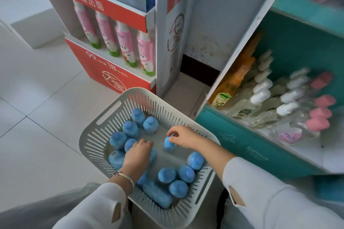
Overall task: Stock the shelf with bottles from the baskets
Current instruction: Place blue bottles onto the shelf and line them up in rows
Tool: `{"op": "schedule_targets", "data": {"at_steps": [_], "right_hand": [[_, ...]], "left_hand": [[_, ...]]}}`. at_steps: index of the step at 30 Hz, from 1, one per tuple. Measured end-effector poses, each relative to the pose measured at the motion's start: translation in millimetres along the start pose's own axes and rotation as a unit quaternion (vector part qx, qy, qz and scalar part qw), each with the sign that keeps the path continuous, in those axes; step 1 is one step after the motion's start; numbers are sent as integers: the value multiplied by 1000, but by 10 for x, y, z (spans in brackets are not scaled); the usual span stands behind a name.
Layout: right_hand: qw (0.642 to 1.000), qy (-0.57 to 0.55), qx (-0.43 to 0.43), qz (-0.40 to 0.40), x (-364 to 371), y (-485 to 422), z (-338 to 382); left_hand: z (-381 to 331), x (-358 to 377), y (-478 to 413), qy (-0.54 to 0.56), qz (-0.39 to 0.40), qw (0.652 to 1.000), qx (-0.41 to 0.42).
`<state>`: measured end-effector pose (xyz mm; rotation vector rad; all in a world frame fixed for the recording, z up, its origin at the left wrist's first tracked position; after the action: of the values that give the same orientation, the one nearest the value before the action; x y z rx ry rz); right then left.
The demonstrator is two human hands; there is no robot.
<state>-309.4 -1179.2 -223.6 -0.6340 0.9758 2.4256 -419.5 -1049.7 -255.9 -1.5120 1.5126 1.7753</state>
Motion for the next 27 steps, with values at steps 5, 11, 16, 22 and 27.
{"op": "schedule_targets", "data": {"at_steps": [5, 11, 16, 22, 27], "right_hand": [[1000, 14, -8, -10, -166, 300, 228], [998, 22, -36, -48, -469, 883, 607], [996, 26, -47, -78, -644, 1406, 880], [991, 13, -81, -110, -732, 1884, 1190], [981, -64, -145, -107, -777, 2180, 1374]], "left_hand": [[-74, -435, 185, 54, -19, 998, 25], [-221, -1053, 593, 101, -74, 991, 50], [-391, -1535, 1006, 87, -129, 985, 74], [-692, -2099, 1508, 68, -203, 972, 95], [-926, -2446, 1892, 57, -285, 954, 79]]}}
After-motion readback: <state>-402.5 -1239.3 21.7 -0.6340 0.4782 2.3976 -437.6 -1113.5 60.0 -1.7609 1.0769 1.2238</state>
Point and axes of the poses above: each hand's wrist, its own y-axis away from the middle knuckle, its own x-axis out of the palm, z = x × y, the point moved 1 cm from there along -y, towards the middle knuckle, and after that the axes turned 9 degrees about -x, right-handed, at the moved point
